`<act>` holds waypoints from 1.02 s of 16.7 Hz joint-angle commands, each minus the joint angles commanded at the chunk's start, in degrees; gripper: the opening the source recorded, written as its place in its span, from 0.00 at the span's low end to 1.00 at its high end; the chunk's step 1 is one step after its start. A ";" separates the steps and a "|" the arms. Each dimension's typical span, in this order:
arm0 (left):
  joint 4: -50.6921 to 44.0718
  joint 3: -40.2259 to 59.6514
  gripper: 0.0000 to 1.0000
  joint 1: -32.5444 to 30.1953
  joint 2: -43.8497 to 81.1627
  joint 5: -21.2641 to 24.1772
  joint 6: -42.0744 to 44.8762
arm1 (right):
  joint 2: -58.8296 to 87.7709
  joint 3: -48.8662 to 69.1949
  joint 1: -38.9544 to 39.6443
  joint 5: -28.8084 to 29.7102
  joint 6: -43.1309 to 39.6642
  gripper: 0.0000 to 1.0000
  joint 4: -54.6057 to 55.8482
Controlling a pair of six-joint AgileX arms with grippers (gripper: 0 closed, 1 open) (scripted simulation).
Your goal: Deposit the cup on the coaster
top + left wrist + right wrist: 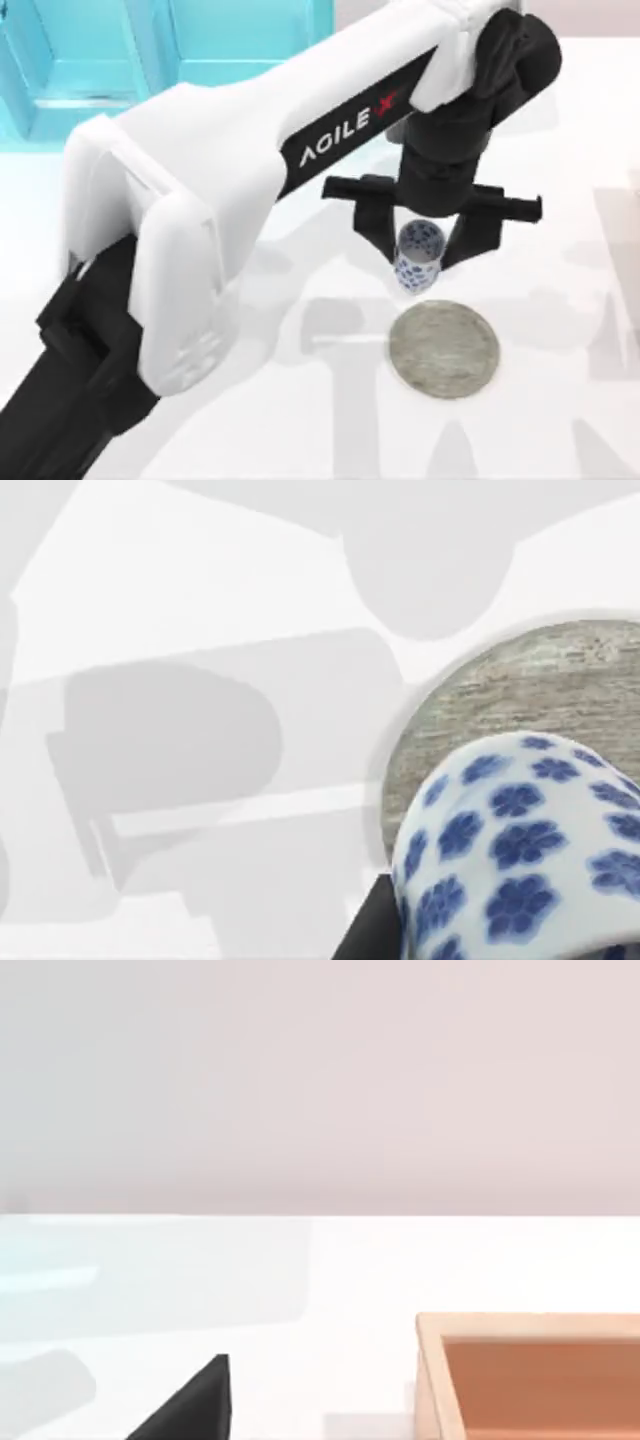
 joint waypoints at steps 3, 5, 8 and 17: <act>-1.96 3.78 0.00 -3.56 1.13 0.01 -9.63 | 0.00 0.00 0.00 0.00 0.00 1.00 0.00; -2.69 5.21 0.00 -4.94 1.51 0.01 -13.29 | 0.00 0.00 0.00 0.00 0.00 1.00 0.00; -2.87 5.56 0.00 -5.33 1.57 0.01 -14.33 | 0.00 0.00 0.00 0.00 0.00 1.00 0.00; 5.55 -4.51 0.00 -5.19 -0.39 -0.03 -14.02 | 0.00 0.00 0.00 0.00 0.00 1.00 0.00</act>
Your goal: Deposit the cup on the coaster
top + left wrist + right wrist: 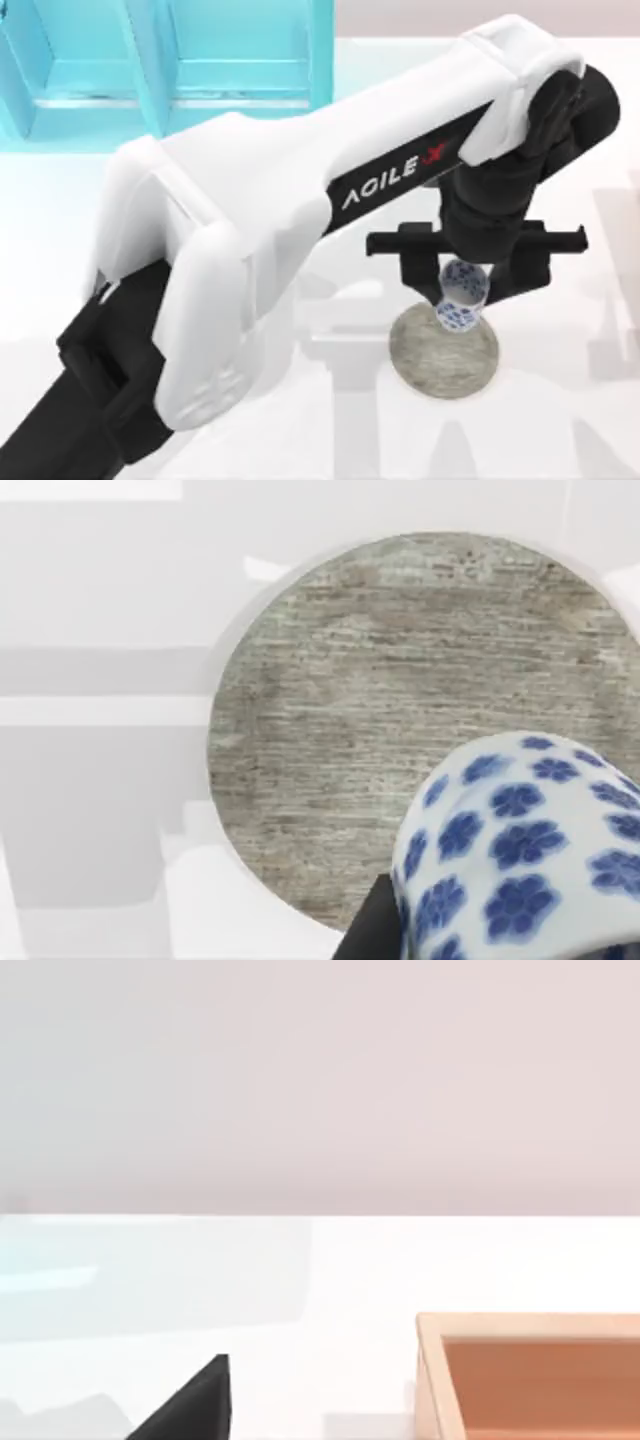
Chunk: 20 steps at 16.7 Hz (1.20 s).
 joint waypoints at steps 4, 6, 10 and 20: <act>8.15 -9.94 0.00 0.00 -1.38 0.02 -0.20 | 0.00 0.00 0.00 0.00 0.00 1.00 0.00; 9.49 -11.35 0.00 -0.07 -1.55 -0.01 -0.27 | 0.00 0.00 0.00 0.00 0.00 1.00 0.00; 9.49 -11.35 0.08 -0.07 -1.55 -0.01 -0.27 | 0.00 0.00 0.00 0.00 0.00 1.00 0.00; 9.49 -11.35 0.83 -0.07 -1.55 -0.01 -0.27 | 0.00 0.00 0.00 0.00 0.00 1.00 0.00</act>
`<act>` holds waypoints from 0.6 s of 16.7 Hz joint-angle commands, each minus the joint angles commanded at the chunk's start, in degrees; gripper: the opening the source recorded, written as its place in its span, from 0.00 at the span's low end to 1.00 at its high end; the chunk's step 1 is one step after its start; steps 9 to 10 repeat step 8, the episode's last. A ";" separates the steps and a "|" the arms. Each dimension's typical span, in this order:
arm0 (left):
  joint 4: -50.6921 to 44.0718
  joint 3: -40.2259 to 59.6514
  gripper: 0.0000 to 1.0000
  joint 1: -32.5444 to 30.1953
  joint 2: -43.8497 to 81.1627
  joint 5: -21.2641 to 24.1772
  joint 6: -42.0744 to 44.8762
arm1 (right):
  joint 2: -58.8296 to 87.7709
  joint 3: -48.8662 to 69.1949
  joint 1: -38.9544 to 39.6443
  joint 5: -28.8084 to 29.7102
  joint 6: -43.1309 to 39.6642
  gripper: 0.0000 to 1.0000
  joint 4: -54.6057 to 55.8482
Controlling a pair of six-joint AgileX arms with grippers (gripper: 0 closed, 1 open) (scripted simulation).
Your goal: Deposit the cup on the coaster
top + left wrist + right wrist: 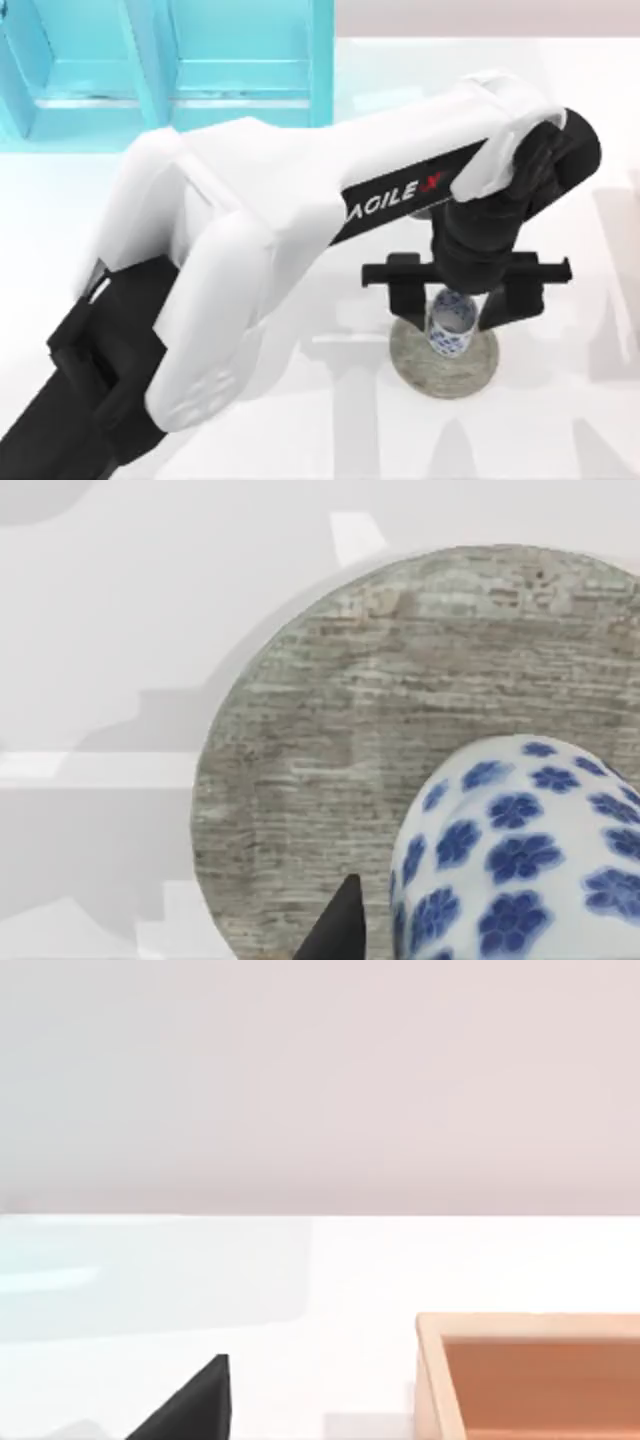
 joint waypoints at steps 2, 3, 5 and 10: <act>0.00 0.00 0.98 0.00 0.00 0.00 0.00 | 0.00 0.00 0.00 0.00 0.00 1.00 0.00; 0.00 0.00 1.00 0.00 0.00 0.00 0.00 | 0.00 0.00 0.00 0.00 0.00 1.00 0.00; 0.00 0.00 1.00 0.00 0.00 0.00 0.00 | 0.00 0.00 0.00 0.00 0.00 1.00 0.00; 0.00 0.00 1.00 0.00 0.00 0.00 0.00 | 0.00 0.00 0.00 0.00 0.00 1.00 0.00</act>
